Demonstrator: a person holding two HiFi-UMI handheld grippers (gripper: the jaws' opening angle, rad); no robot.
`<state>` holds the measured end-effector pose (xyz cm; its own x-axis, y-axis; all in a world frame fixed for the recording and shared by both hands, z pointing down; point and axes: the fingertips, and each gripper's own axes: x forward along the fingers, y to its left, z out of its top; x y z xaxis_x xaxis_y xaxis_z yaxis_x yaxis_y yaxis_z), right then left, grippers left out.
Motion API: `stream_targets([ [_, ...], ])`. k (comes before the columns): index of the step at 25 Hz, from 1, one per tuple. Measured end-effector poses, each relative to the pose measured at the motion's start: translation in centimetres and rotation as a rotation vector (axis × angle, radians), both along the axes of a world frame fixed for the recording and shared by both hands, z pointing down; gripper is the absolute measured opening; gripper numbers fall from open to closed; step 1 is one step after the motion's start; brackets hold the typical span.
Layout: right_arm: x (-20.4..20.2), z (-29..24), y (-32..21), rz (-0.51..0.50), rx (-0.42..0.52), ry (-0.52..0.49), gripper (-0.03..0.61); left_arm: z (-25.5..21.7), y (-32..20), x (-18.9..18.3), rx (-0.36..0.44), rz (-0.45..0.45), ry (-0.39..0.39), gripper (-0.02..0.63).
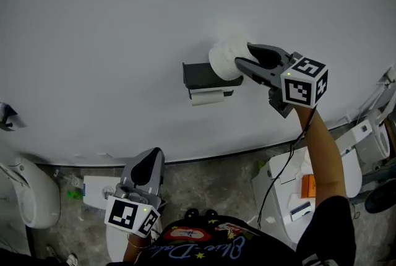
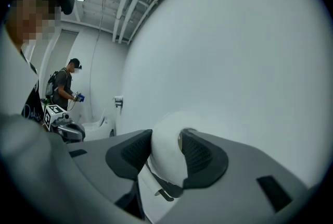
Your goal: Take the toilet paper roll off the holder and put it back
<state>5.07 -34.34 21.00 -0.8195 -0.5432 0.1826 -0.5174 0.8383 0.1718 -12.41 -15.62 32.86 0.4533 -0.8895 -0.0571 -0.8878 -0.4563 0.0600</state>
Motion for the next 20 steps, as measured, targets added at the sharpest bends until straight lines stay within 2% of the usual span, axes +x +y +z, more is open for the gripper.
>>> stream_targets([
  [11,-3.5,2.5,-1.5,-0.038,-0.037,0.348,0.181,0.6,0.6,-1.3,-0.023,-0.045,0.003,-0.002],
  [14,-3.9,2.6,-1.5,-0.044,-0.043,0.369,0.181,0.7,0.7,-1.4,-0.027,-0.046,0.007,-0.002],
  [20,-3.6,2.6,-1.1,-0.048,0.009,0.308,0.181,0.9,0.7,-0.8,-0.033,-0.03,0.008,-0.002],
])
